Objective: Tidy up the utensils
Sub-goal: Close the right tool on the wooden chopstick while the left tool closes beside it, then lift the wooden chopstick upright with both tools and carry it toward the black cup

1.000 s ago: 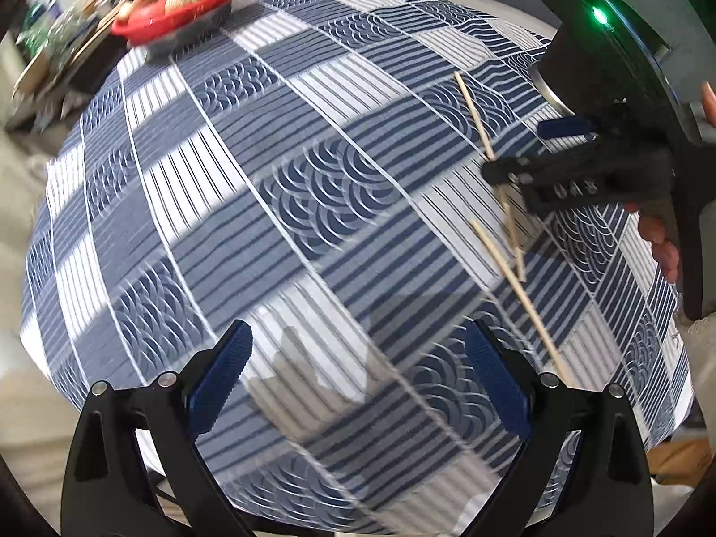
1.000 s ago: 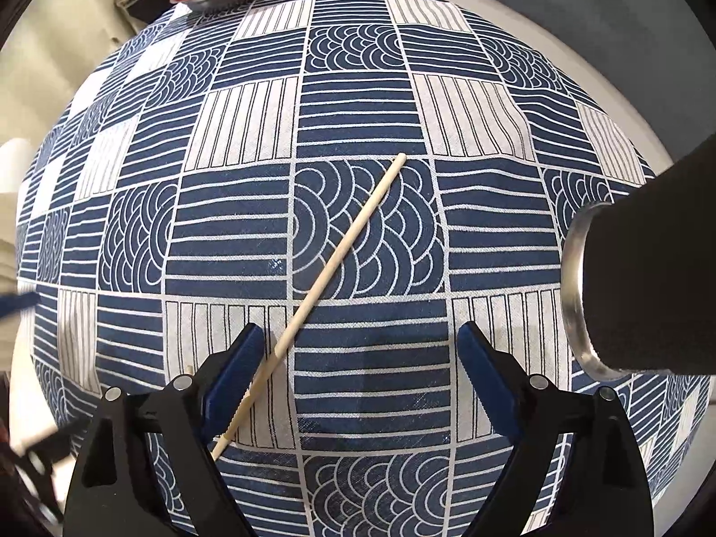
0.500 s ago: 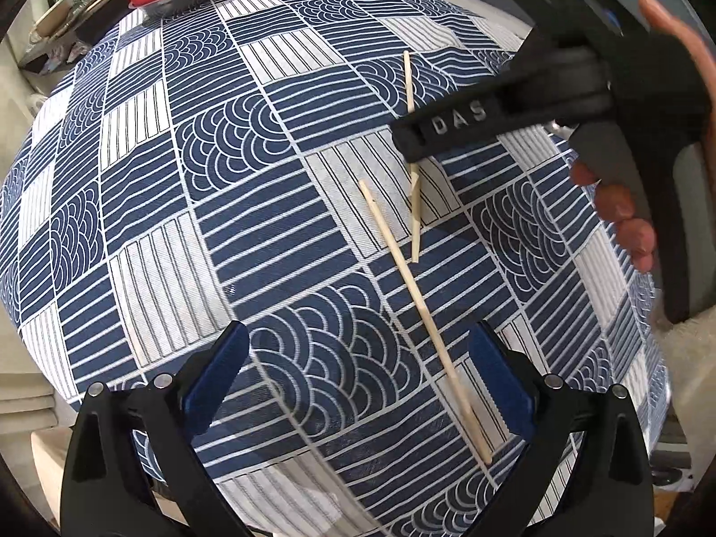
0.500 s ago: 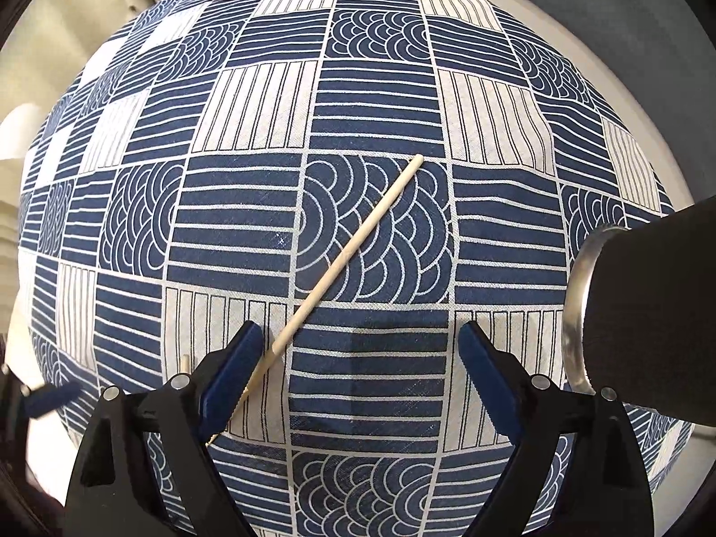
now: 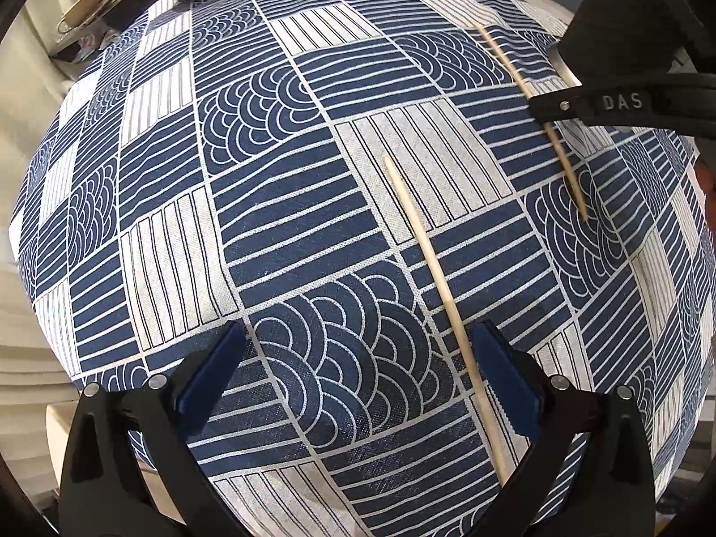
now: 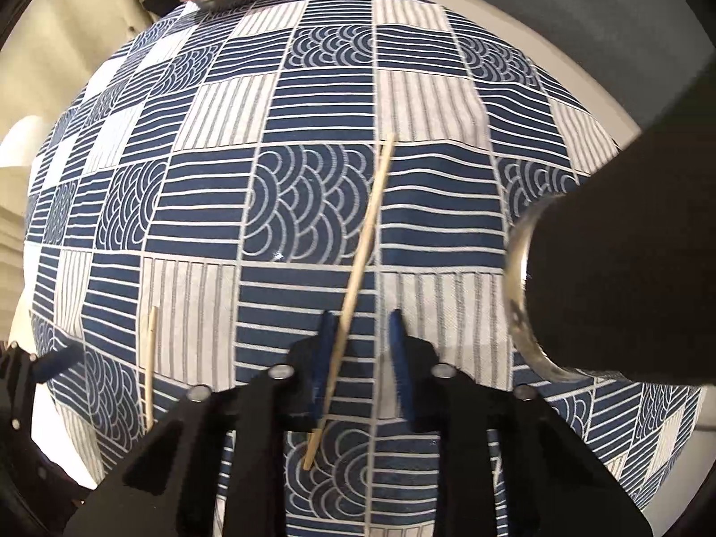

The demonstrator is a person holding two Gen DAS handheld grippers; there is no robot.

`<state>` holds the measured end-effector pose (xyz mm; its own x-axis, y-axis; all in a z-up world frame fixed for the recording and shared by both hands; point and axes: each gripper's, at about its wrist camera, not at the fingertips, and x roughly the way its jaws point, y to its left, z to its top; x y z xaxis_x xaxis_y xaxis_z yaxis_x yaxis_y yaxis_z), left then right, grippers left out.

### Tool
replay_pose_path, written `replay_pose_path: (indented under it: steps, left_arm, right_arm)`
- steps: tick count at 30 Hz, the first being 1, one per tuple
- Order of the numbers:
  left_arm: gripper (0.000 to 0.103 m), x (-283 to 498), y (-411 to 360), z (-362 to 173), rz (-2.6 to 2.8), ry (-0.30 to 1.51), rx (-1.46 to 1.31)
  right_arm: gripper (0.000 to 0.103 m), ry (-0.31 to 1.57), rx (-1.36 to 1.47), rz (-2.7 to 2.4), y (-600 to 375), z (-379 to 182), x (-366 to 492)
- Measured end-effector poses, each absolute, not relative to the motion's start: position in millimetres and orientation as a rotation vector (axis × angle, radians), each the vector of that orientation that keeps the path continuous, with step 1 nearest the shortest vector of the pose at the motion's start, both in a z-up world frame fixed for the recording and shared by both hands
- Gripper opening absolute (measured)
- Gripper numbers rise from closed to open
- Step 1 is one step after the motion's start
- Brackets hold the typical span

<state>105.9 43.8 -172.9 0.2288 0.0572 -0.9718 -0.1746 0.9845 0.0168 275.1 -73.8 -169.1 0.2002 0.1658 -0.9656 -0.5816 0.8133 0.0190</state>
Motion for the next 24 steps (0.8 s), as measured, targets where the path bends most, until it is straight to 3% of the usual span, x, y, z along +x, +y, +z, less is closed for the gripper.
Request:
replay_pose_path:
  steps: [1,3,4,6,7,8,11,24]
  left_arm:
    - [0.099,106,44,-173,0.161,1.336,-0.106]
    - [0.098,111,46,-174,0.151,1.329,-0.092]
    - [0.091,114,48,-174,0.140,1.324,-0.084]
    - [0.055,114,56,-165,0.138,1.296,-0.081]
    - [0.020,115,63,-161,0.138,1.297,-0.091]
    - [0.006,115,69,-161,0.128,1.311,-0.104]
    - [0.005,123,98,-162,0.115,1.343,-0.200]
    - [0.005,183,120,-109,0.033,1.224,-0.084]
  right_arm:
    - [0.007,1.267,-0.386,0.539,-77,-169,275]
    - [0.005,1.273,-0.373,0.545,-88,-169,275]
    - [0.005,1.281,-0.367,0.550,-93,-168,273]
    - [0.005,1.282,-0.352,0.555,-104,-167,267]
    - [0.005,1.283,-0.337,0.554,-109,-166,265]
    - [0.005,1.286,-0.313,0.555,-116,-166,262]
    - [0.005,1.291,-0.293,0.556,-128,-165,253]
    - [0.005,1.245,-0.131,0.417,-175,-122,202]
